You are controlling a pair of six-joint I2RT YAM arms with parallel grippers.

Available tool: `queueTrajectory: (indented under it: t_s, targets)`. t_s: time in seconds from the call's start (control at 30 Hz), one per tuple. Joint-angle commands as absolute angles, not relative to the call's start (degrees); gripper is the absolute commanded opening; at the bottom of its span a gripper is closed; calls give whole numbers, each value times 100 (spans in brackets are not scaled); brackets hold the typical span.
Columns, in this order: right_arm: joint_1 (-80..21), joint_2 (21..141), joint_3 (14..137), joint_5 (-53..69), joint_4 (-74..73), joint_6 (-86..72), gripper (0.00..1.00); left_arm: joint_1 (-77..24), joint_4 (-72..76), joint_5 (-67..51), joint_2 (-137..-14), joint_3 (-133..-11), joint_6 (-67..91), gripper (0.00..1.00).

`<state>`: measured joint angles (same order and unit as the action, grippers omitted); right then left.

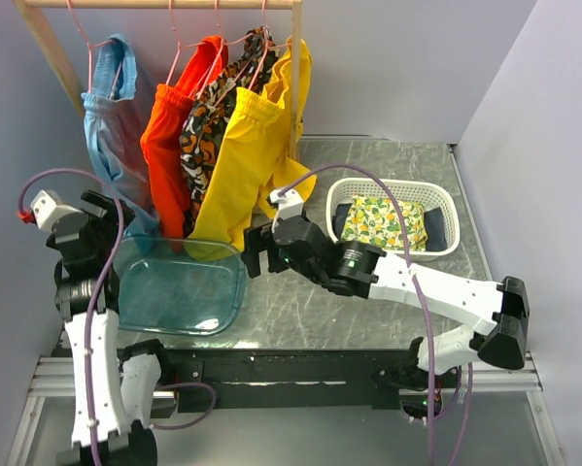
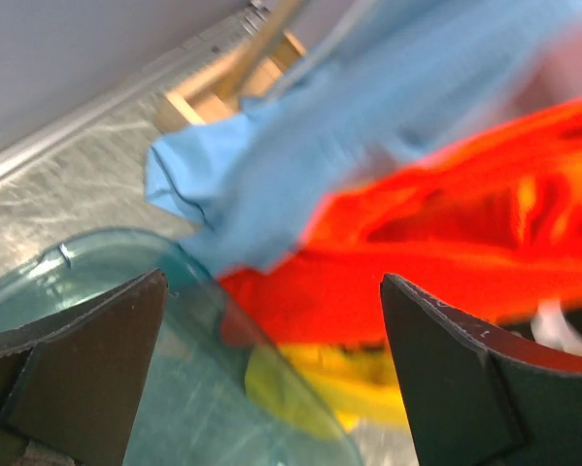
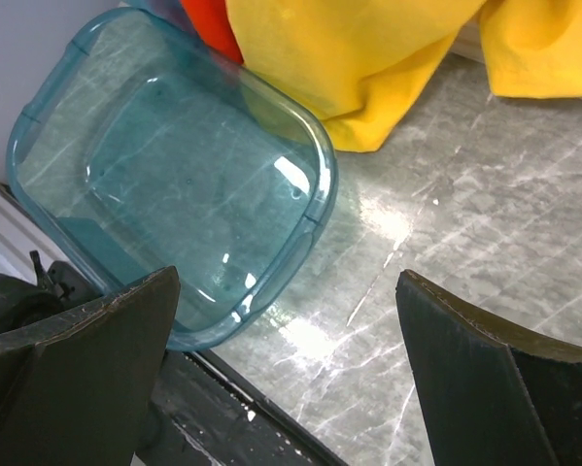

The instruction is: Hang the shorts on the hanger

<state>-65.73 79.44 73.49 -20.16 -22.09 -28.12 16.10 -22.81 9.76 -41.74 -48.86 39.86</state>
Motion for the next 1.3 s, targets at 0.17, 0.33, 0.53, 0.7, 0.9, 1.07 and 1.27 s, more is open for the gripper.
queueTrajectory:
  t_s: [0.17, 0.33, 0.53, 0.7, 0.9, 1.07, 1.27]
  targets:
    - [-6530, 7120, 6636, -2794, -2022, -3357, 100, 523, -2945, -221, -3086, -4554, 3796, 96]
    - [-6504, 6698, 6294, -3426, -2109, -3735, 100, -1605, -2866, 1052, -3383, -4658, 4218, 96]
    - [-6364, 6075, 5758, -4077, -2495, -4481, 100, -4549, -2752, 3161, -4077, -4861, 4745, 96]
    - [-6267, 5468, 5020, -4376, -2601, -5122, 100, -6669, -2470, 4340, -5675, -4974, 5255, 96]
    - [-6258, 5010, 4694, -4447, -3023, -5597, 100, -6847, -1391, 3754, -6460, -4931, 5063, 97]
    - [-6258, 4764, 4500, -4526, -3217, -5774, 100, -6847, -694, 3462, -6197, -4597, 4658, 96]
    - [-6249, 4676, 4377, -4552, -2988, -5722, 100, -6847, -800, 3410, -6161, -4605, 4641, 97]
